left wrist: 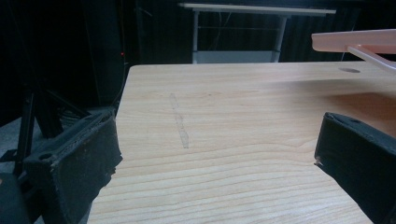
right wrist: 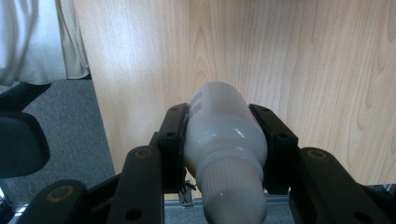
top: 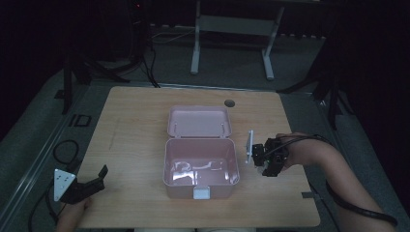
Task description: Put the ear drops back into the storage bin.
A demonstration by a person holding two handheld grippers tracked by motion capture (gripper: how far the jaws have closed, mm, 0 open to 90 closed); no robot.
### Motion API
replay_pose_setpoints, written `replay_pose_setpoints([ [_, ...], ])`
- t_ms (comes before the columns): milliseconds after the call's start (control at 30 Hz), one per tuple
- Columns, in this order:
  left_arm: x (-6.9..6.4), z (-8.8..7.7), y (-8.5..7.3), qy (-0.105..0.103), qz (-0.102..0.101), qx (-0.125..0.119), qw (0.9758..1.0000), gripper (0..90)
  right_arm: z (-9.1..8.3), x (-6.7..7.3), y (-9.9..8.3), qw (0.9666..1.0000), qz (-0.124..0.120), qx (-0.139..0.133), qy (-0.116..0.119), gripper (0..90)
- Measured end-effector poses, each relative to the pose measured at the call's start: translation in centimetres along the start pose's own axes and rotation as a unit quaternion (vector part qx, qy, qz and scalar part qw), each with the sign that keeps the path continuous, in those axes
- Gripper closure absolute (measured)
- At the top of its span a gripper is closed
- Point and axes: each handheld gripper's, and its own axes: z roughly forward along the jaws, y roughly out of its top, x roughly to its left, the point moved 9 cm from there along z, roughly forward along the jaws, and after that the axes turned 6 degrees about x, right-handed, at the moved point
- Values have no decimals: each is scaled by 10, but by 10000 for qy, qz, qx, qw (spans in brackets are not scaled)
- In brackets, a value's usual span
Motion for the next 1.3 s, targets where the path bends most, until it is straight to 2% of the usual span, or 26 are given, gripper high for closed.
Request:
replay_pose_setpoints([
  [200,0,0,0,-4,1,2,10000,4,-10,-2,9,10000,-23,-88,-39,595],
  [433,0,0,0,-10,3,1,10000,4,-20,-1,24,9998,-168,-96,-62,595],
  [800,0,0,0,-25,-5,1,10000,4,-31,-2,58,9988,-401,-257,-77,595],
  [1100,0,0,0,-17,-6,1,10000,4,-34,-3,78,9981,-555,-248,-135,595],
  [1300,0,0,0,-21,-11,1,10000,4,-29,-3,92,9978,-597,-265,-80,595],
])
